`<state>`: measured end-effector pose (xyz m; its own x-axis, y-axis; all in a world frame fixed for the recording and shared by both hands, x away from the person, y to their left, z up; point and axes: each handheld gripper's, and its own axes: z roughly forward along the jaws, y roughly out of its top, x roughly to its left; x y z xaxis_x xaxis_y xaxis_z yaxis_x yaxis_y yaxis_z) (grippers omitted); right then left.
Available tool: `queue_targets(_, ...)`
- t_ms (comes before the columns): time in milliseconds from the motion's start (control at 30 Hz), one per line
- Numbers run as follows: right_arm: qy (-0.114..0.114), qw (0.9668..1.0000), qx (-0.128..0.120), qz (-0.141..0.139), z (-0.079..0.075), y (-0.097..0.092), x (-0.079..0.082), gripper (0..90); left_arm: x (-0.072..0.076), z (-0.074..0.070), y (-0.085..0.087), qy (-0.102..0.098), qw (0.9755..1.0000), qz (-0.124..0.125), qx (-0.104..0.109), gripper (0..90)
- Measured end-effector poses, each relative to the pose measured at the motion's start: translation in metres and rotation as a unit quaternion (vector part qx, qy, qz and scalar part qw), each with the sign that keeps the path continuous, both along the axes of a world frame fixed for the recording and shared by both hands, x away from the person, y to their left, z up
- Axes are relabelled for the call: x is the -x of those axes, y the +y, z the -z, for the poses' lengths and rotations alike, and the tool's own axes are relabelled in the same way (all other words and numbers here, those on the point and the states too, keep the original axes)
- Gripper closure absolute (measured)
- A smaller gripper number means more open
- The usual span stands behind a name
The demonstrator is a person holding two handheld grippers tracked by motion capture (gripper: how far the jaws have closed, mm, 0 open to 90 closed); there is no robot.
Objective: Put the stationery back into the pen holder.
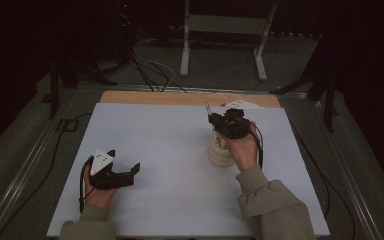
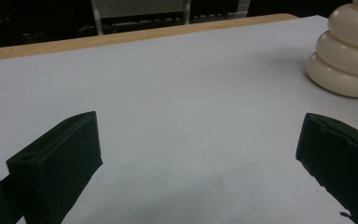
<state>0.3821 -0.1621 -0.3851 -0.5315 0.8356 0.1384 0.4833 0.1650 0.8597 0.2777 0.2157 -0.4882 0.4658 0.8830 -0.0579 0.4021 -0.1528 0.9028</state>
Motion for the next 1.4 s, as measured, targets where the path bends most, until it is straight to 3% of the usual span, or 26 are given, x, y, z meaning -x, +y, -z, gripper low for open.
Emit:
queue_targets(733,-0.024,0.9994,-0.012,0.021,0.0,-0.016,-0.009,80.7,0.0,0.0,0.0,0.001,1.0,0.0,0.0,0.6)
queue_targets(1400,-0.036,0.9987,-0.007,0.036,0.006,-0.027,-0.011,80.5,0.0,0.001,-0.001,0.002,1.0,0.002,-0.001,0.5)
